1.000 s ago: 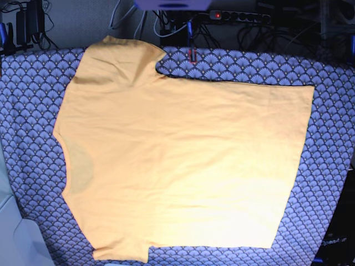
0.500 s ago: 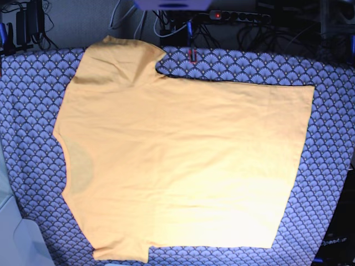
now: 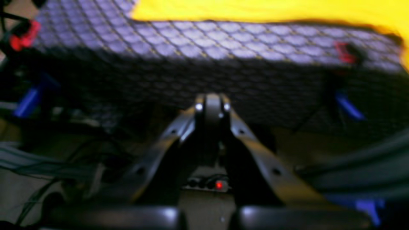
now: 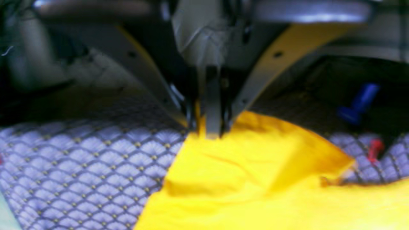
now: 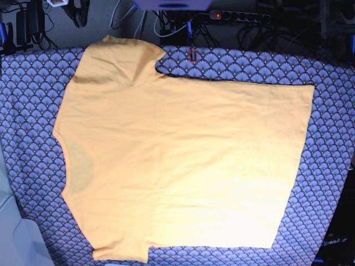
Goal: Fold the T-shirt properly
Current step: 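Move the right gripper to the shirt corner by the sleeve and grasp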
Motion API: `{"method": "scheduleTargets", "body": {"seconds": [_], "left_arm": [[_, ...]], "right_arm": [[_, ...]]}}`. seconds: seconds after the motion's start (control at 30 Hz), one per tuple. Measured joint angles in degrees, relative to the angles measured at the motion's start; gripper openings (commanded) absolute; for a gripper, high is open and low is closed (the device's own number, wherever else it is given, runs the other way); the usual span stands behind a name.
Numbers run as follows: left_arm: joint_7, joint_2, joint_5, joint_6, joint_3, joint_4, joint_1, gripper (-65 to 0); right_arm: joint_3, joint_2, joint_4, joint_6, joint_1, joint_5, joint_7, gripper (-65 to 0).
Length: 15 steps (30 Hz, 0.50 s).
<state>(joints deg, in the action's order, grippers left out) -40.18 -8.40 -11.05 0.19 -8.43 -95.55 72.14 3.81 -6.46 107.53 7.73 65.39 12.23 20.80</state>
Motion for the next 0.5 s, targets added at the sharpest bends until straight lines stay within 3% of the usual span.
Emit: {"method": "scheduleTargets", "body": {"seconds": [0.2, 0.3, 0.5], "left_arm": [[19.41, -0.98, -13.6, -0.59, -7.23, -12.48, -0.48, -65.0], [25.79, -2.89, -18.71, -0.09, -10.73, -14.27, -3.15, -65.0], [39.01, -3.1, -23.28, -0.04, -17.84, -14.53, -9.84, -65.0]], "right_arm": [[2.82, 0.13, 4.0, 6.49, -9.62, 6.08, -22.32, -52.1], [5.51, 0.39, 3.91, 10.6, -12.55, 10.8, -26.49, -49.5], [13.84, 0.46, 3.93, 18.01, -17.46, 19.28, -35.43, -44.0]]}}
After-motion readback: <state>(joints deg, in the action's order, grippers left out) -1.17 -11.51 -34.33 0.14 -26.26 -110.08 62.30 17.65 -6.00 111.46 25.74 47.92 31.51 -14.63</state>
